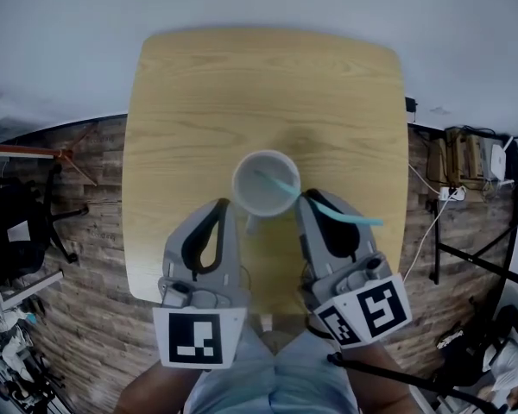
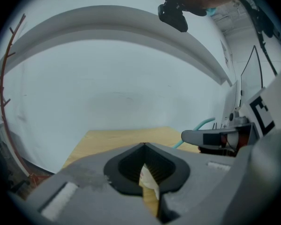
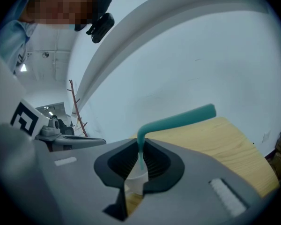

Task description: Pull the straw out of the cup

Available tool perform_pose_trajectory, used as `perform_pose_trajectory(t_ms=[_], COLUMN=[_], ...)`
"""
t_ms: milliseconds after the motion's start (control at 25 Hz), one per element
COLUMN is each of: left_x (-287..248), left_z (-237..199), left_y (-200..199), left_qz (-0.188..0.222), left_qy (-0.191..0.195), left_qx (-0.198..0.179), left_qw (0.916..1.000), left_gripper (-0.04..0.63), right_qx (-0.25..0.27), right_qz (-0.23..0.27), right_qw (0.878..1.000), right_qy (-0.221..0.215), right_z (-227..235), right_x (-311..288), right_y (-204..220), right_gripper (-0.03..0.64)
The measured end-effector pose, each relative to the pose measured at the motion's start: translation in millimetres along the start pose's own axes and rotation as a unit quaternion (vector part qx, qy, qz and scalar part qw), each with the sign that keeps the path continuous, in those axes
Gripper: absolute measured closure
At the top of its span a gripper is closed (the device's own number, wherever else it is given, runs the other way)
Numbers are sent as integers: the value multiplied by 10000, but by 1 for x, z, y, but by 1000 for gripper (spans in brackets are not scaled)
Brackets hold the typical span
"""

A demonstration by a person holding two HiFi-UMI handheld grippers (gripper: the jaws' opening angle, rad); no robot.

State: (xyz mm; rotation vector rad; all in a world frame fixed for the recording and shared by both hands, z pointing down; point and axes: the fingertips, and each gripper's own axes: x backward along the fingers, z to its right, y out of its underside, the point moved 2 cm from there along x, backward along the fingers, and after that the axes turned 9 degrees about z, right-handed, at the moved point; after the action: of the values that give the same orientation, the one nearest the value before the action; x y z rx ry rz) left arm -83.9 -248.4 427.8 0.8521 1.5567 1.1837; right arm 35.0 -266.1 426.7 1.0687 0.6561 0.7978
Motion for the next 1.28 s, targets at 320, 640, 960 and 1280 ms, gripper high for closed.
perform_pose_trajectory(t_ms=[320, 640, 960, 1280], left_x=[17, 46, 79, 115], left_z=[12, 27, 37, 44], left_y=[-32, -71, -113, -135], left_qz=[394, 846, 1379, 1729], left_qy=[-104, -282, -489, -421], left_qx=[-80, -172, -231, -282], left_qw=[9991, 9959, 9890, 9836], left_gripper=[577, 577, 577, 577], right_qx=[240, 532, 818, 1039], right_qz=[401, 844, 1260, 1592], right_qw=[9986, 9934, 9858, 9788], right_qy=[-247, -558, -753, -767], right_z=[-18, -43, -69, -102], right_x=[10, 32, 58, 86], right_y=[-40, -90, -136, -163], right_gripper=[578, 578, 578, 578])
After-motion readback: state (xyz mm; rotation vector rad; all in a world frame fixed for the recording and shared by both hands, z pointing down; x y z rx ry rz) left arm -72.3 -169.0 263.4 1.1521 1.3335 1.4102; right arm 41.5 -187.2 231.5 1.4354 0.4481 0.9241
